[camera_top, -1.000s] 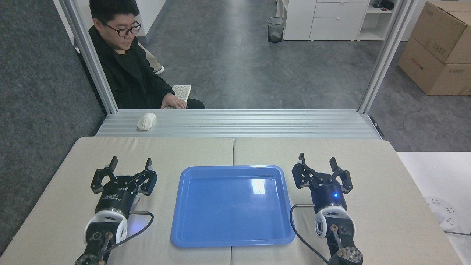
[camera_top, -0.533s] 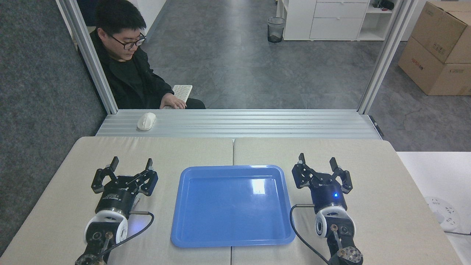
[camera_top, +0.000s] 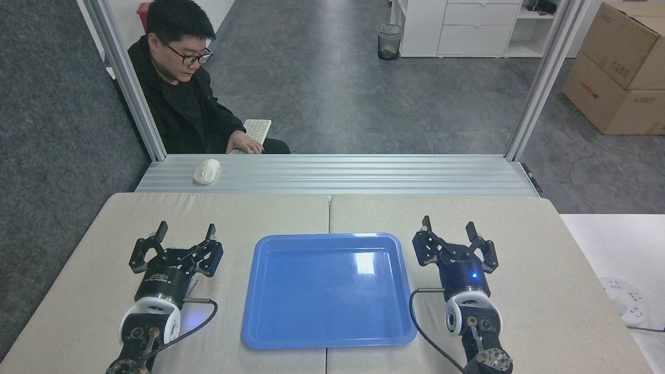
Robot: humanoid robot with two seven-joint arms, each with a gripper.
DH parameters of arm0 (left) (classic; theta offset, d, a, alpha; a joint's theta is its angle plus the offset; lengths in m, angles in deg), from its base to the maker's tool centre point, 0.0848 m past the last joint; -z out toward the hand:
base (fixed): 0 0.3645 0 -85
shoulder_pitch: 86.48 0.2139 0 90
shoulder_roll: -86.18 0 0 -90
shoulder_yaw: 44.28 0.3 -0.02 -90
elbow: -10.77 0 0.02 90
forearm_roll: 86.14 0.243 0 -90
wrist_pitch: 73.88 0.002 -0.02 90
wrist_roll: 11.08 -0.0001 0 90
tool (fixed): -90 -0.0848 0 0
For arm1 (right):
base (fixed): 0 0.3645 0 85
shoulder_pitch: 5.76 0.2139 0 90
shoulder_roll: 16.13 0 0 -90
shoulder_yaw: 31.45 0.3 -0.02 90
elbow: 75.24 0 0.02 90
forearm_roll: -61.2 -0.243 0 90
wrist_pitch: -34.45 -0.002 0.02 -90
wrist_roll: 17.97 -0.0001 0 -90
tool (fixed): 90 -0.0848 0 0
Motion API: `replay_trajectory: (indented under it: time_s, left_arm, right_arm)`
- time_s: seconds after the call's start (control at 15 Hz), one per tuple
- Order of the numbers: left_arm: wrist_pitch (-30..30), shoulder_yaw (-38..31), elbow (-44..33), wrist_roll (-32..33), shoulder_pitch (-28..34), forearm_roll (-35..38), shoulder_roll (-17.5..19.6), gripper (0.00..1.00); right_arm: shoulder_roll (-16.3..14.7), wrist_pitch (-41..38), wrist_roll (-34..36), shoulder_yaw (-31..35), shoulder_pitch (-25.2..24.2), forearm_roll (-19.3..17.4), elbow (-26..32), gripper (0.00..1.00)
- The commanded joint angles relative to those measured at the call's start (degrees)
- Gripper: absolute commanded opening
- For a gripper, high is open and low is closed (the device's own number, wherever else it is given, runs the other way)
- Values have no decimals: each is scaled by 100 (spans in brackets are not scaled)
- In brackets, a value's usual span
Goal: Pick up switch part and place in tray
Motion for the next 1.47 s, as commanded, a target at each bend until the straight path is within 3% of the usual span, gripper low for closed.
replay_trajectory:
  time_s: [0.0,0.93,1.4]
  left_arm:
    - [5,-149,54,-6,13,0,-3,100]
    - [41,-158,1117,-120,-75,0,50,100]
    - [40,-149,1215,-120,-84,0,85,100]
  right_arm:
    - [1,-4,3,2,0,0,0,100]
    - [9,-4,3,2,0,-1,0,100]
    - [1,-4,3,2,0,-1,0,100]
